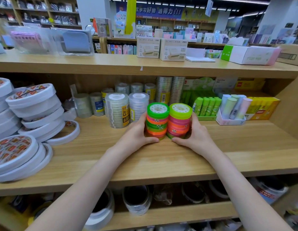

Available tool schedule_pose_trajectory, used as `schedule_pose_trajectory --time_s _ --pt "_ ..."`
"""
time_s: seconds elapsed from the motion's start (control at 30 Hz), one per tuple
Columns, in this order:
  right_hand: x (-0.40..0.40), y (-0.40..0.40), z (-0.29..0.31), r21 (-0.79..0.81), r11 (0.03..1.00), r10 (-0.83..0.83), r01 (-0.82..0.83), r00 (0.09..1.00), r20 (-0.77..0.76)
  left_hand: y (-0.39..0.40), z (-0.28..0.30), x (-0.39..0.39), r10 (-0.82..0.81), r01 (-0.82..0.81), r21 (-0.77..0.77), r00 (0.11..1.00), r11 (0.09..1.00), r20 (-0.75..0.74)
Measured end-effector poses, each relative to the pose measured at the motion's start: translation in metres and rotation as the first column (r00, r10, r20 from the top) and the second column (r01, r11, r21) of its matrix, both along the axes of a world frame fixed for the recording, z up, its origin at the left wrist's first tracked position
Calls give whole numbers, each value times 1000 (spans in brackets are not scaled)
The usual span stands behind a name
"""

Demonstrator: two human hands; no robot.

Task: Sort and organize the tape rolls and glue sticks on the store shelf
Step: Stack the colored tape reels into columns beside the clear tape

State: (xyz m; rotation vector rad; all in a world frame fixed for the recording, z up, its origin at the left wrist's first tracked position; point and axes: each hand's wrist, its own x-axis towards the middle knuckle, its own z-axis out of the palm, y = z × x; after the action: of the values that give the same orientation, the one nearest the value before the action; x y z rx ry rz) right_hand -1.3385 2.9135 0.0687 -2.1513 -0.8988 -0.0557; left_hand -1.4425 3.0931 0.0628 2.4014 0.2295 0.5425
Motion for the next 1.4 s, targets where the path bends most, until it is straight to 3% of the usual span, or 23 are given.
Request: schedule_pose_trajectory --time_s 0.13,0.23,0.3,0.4,0.47,0.97,1.23,1.4 --pt "1 1 -1 0 1000 27 -27 999 -32 -1 -1 1 -33 33 18 999 999 30" --pt "3 -3 3 78 991 122 -109 973 -195 -3 -2 -1 -53 55 -30 998 998 46" --pt "4 -10 5 211 964 230 -163 910 -344 -6 -1 -2 -61 68 -121 996 990 64" --pt "5 -21 5 373 916 310 -146 848 -429 -6 -1 -2 -73 111 -352 990 929 119" --pt "6 -24 3 408 903 322 -137 843 -431 -6 0 -3 -75 123 -415 989 901 130" --pt "7 -14 -1 384 917 247 -107 909 -335 -3 -3 0 -50 119 -461 986 879 160" --pt "6 -12 -2 293 944 253 -153 905 -343 -3 -8 1 -65 85 -314 995 946 72" --pt "6 -11 0 283 952 213 -113 910 -355 -6 -5 2 -7 27 -314 998 949 62"
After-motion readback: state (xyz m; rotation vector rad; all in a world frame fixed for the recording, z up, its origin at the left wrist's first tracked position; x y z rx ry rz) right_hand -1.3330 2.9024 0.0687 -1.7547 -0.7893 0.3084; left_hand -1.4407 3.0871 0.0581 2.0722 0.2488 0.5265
